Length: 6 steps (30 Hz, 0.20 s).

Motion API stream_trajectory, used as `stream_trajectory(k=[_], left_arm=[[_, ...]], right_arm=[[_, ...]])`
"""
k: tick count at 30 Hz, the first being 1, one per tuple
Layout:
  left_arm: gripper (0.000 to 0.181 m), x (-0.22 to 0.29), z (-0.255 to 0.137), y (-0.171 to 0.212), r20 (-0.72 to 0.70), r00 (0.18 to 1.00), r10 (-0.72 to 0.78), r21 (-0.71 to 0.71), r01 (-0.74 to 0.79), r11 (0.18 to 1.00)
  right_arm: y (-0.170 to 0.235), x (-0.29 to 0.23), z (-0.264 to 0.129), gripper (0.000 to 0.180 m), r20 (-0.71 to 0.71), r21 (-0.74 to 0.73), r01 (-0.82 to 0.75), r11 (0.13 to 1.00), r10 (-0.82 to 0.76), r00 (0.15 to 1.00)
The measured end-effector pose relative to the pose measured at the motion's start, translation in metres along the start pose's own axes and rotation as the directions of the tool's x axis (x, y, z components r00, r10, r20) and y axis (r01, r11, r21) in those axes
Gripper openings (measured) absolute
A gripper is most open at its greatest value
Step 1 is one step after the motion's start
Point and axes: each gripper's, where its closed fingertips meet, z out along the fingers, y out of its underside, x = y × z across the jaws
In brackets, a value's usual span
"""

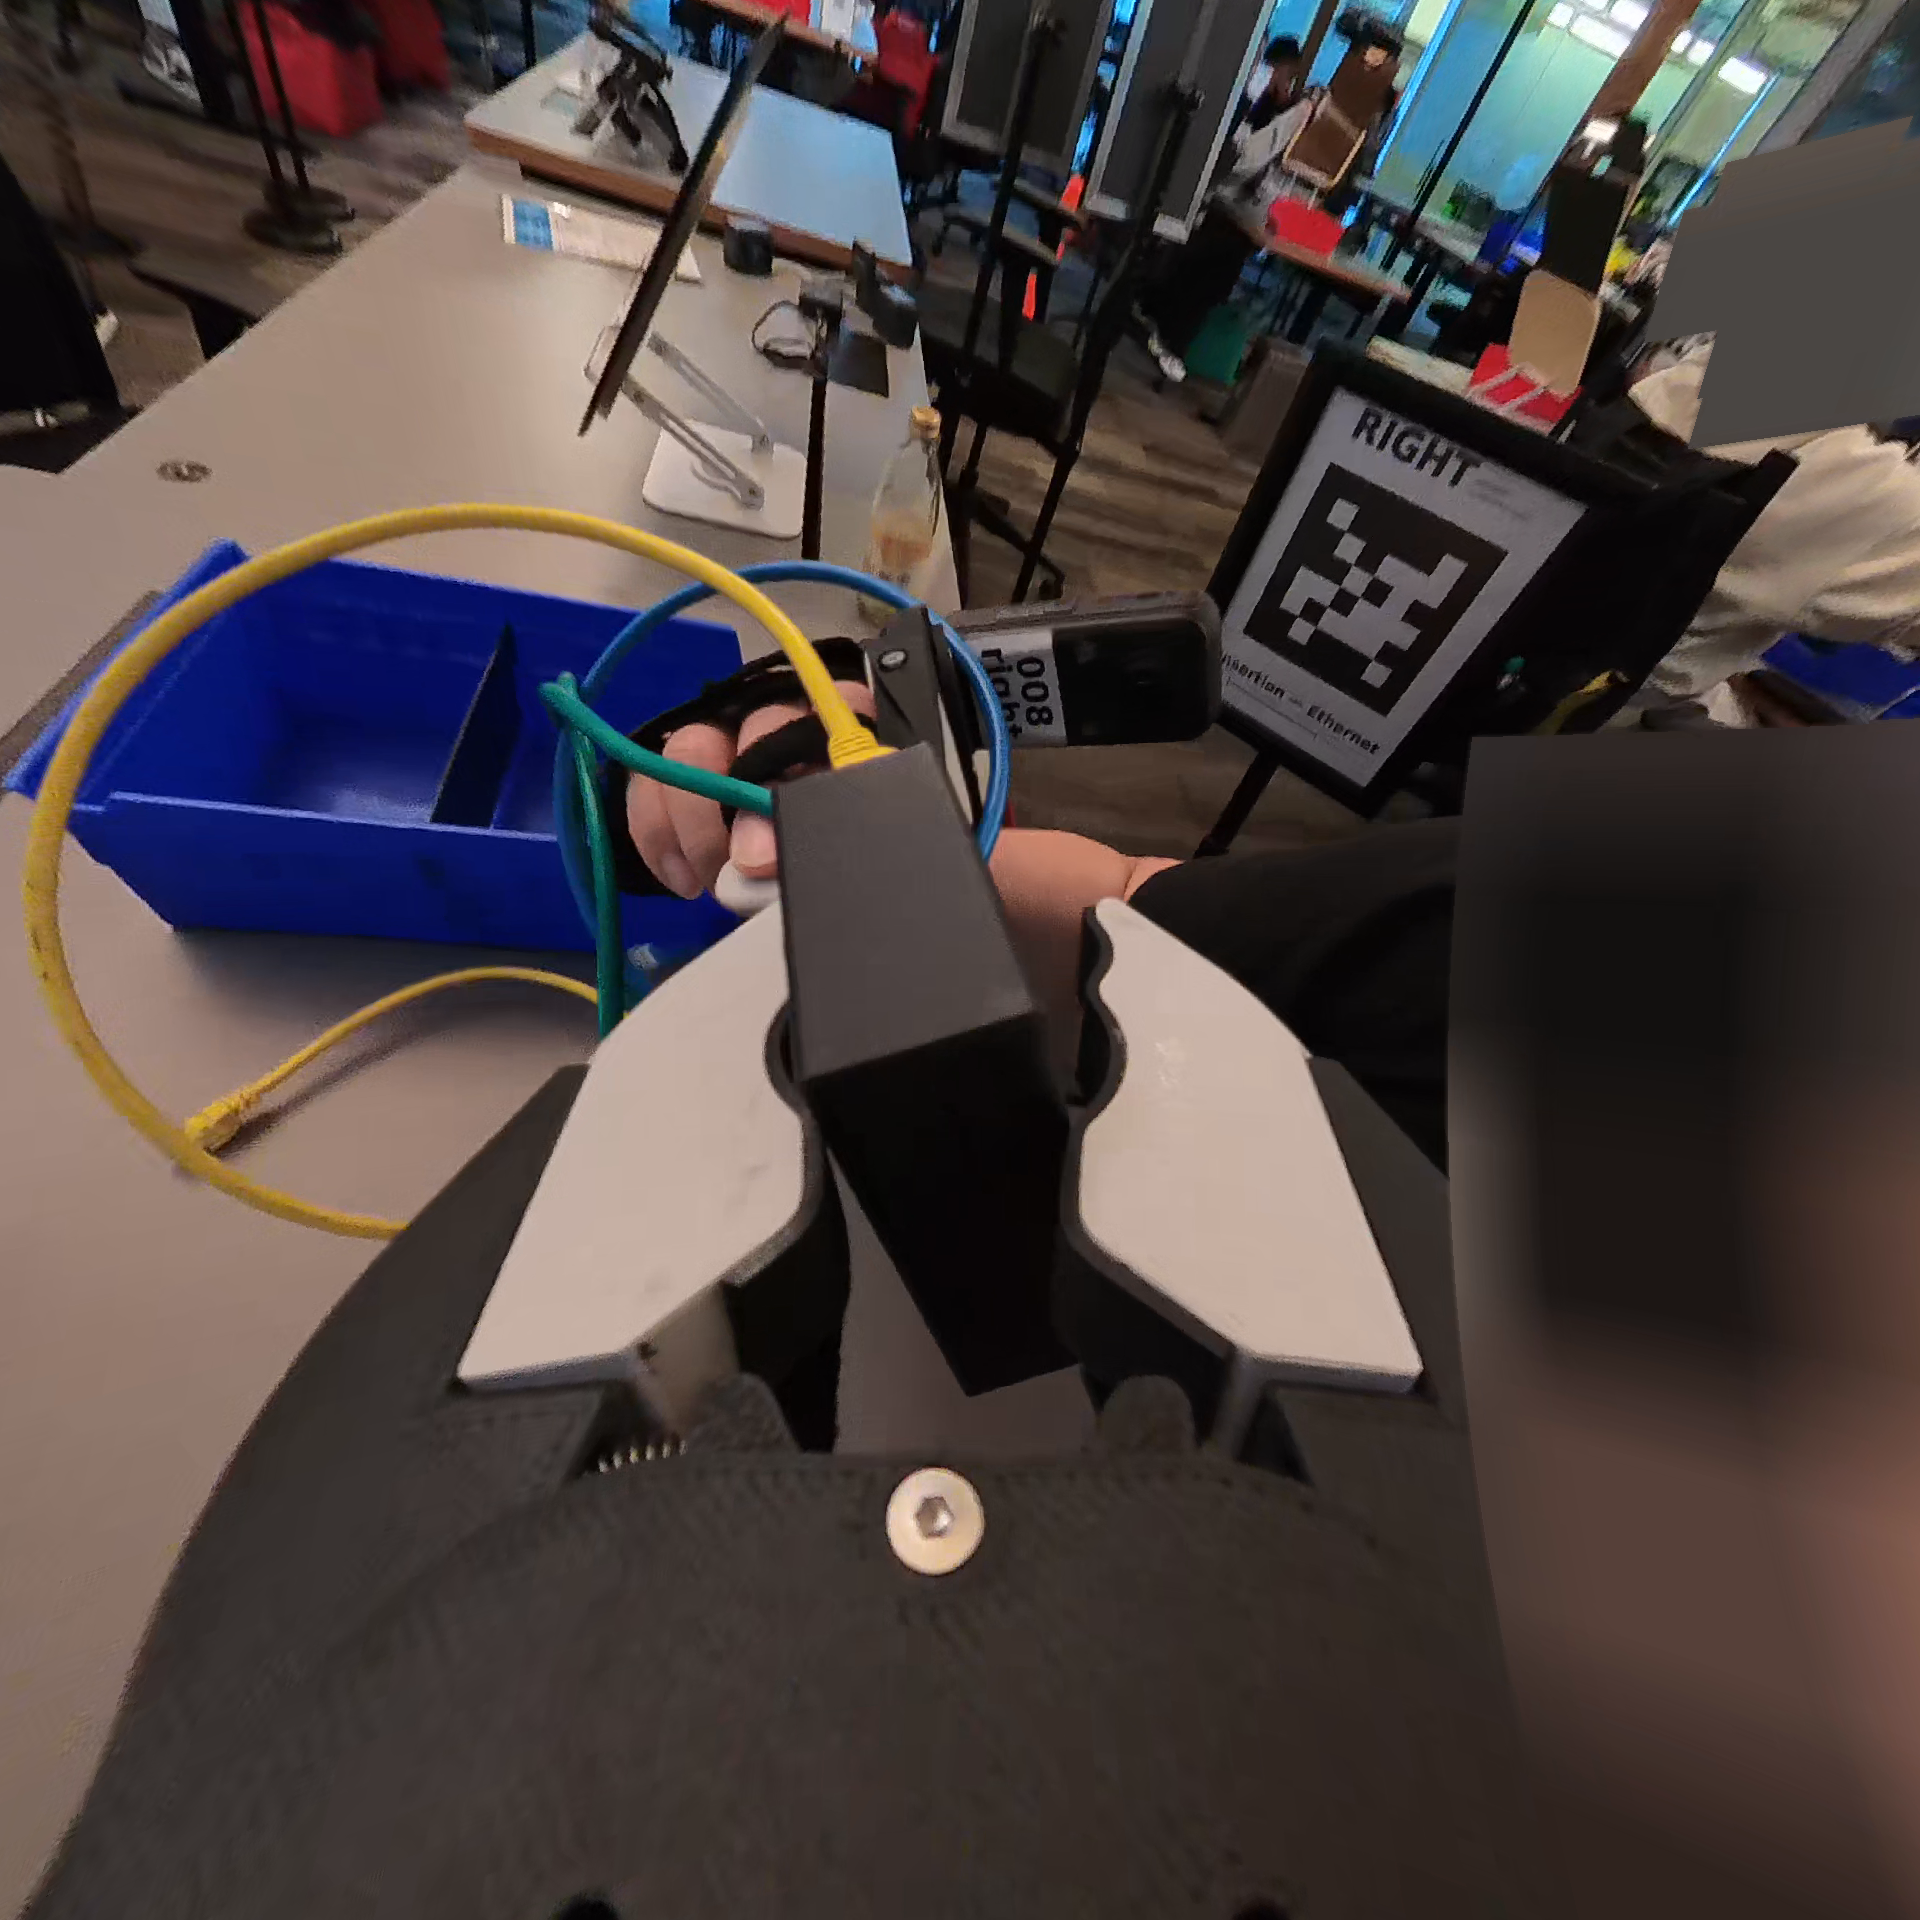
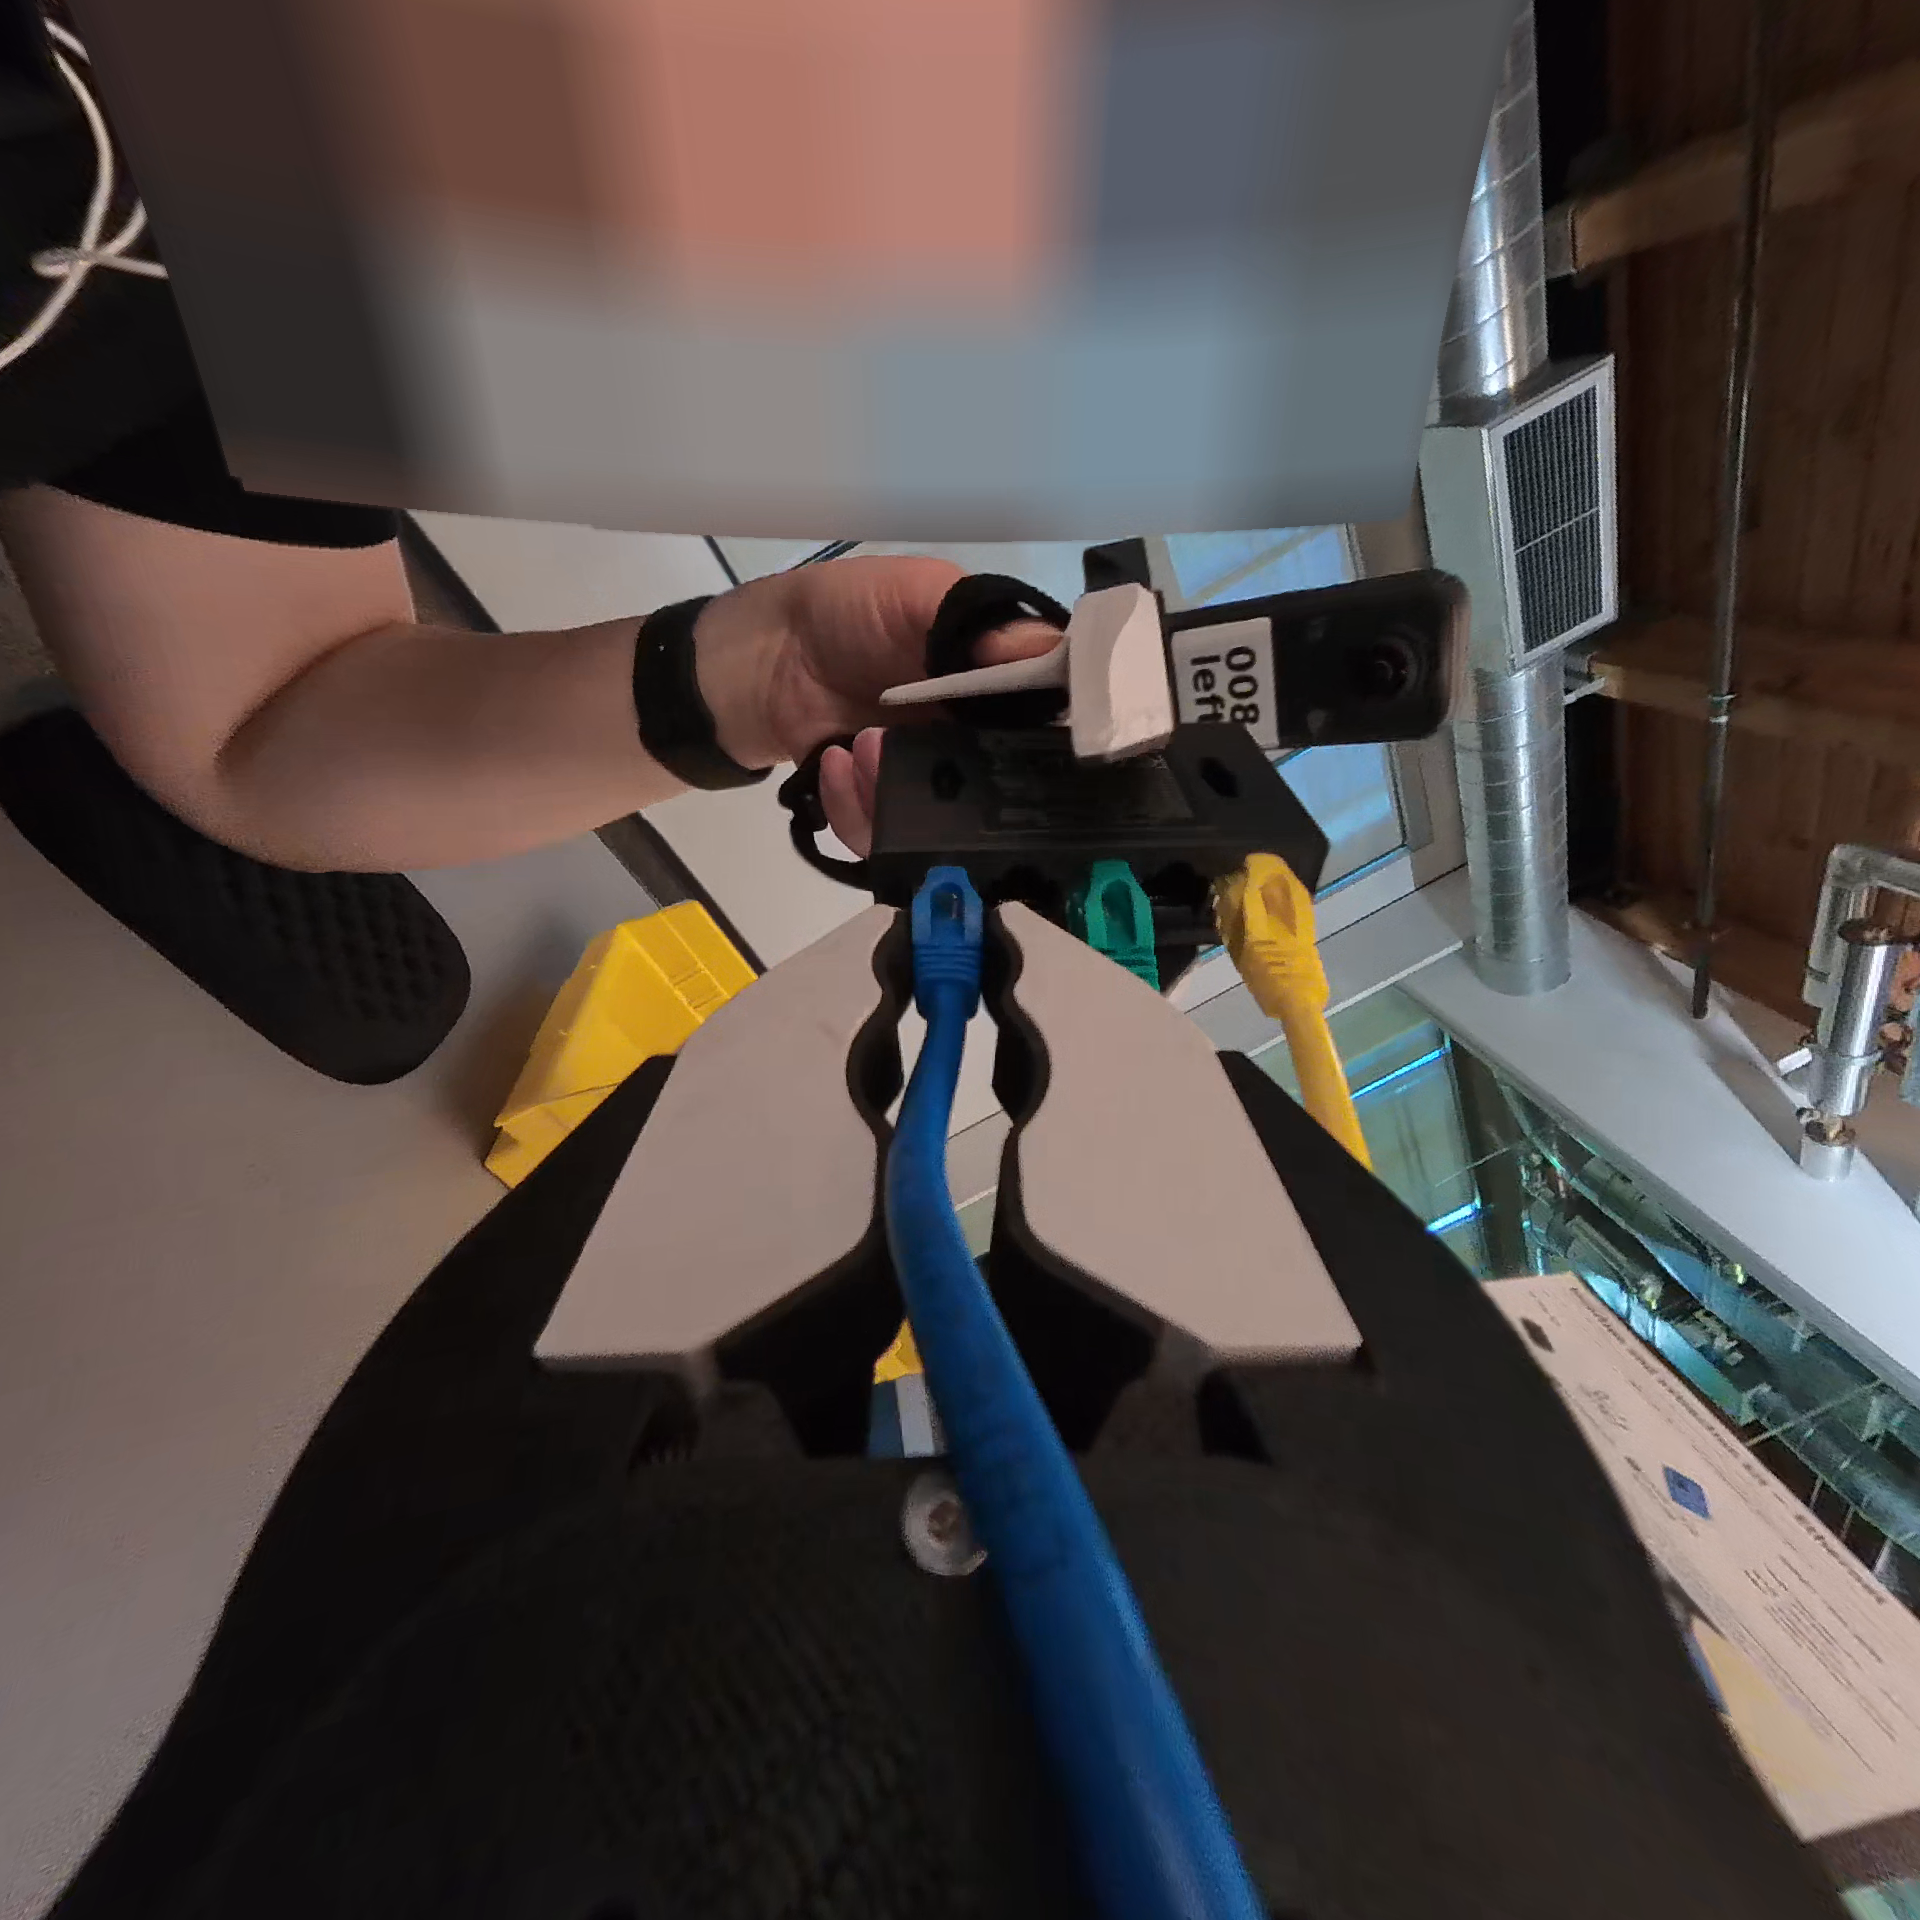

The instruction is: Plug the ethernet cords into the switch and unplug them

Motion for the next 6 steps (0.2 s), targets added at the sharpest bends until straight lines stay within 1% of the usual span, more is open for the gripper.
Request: stream_trajectory(k=[1,3,6], left_arm=[[0.045,-0.003,-0.003,0.0,-0.019,1.0,-0.013,0.018,0.013,1.0],[0.044,-0.012,-0.012,0.0,-0.099,0.993,-0.07,0.056,0.076,0.996],[0.042,-0.033,-0.03,-0.002,-0.259,0.951,-0.17,0.103,0.202,0.974]], right_arm=[[0.003,0.001,0.003,0.013,0.001,-0.014,-0.009,1.0,0.009,1.0],[0.012,0.003,0.009,0.013,0.001,-0.06,-0.02,0.998,0.02,1.0],[0.031,0.007,0.025,0.013,-0.017,-0.2,-0.059,0.978,0.057,0.998]])
